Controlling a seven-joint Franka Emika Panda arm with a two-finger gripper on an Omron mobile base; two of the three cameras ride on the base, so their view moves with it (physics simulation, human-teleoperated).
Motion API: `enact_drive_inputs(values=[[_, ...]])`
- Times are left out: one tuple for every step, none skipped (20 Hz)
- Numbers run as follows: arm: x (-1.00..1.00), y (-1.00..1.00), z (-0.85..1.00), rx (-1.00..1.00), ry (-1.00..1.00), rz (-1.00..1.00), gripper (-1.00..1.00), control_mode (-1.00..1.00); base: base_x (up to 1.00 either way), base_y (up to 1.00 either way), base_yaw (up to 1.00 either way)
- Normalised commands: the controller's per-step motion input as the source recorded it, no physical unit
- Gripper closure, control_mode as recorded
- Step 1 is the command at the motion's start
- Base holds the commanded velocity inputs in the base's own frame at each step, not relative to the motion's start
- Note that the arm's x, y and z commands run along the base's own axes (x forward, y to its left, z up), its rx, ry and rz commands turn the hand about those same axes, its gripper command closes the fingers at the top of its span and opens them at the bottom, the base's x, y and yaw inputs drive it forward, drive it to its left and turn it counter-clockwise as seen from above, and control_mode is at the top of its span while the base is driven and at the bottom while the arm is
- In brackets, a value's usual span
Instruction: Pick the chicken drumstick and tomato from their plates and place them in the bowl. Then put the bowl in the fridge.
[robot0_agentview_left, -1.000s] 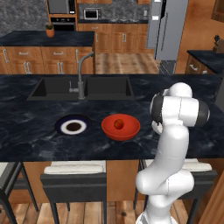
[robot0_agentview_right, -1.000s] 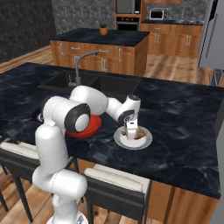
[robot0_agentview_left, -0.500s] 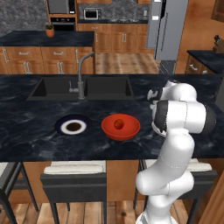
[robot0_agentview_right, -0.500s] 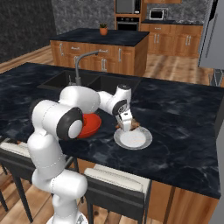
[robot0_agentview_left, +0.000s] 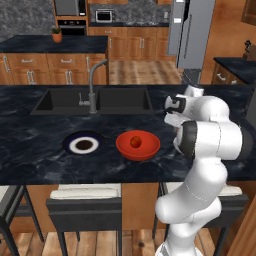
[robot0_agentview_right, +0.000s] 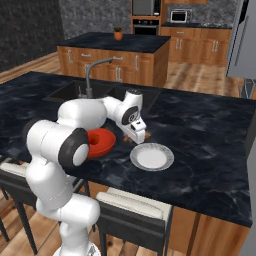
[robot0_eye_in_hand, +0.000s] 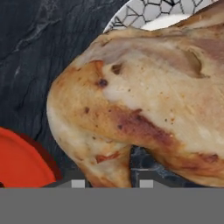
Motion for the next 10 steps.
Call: enact_drive_inputs(values=[[-0.02,0.51,0.17,0.00,0.00,0.25,1.00,-1.00,0.00,0.00,0.00],[0.00,0.54,0.15,0.00,0.00,0.23,1.00,-1.00,0.00,0.00,0.00],[0.00,0.55,0.13,0.00,0.01,0.22,1.00,-1.00,0.00,0.00,0.00],[0.00,0.55,0.10,0.00,0.05,0.21,1.00,-1.00,0.00,0.00,0.00],[0.00,0.56,0.07,0.00,0.05,0.21,1.00,-1.00,0.00,0.00,0.00],[0.00,0.56,0.00,0.00,0.09,0.20,1.00,-1.00,0.00,0.00,0.00],[0.00,0.54,0.00,0.00,0.14,0.19,1.00,-1.00,0.00,0.00,0.00],[0.00,0.54,-0.01,0.00,0.12,0.17,1.00,-1.00,0.00,0.00,0.00],[0.00,0.55,-0.01,0.00,0.08,0.15,1.00,-1.00,0.00,0.00,0.00],[0.04,0.56,-0.01,0.00,0.07,0.12,1.00,-1.00,0.00,0.00,0.00]])
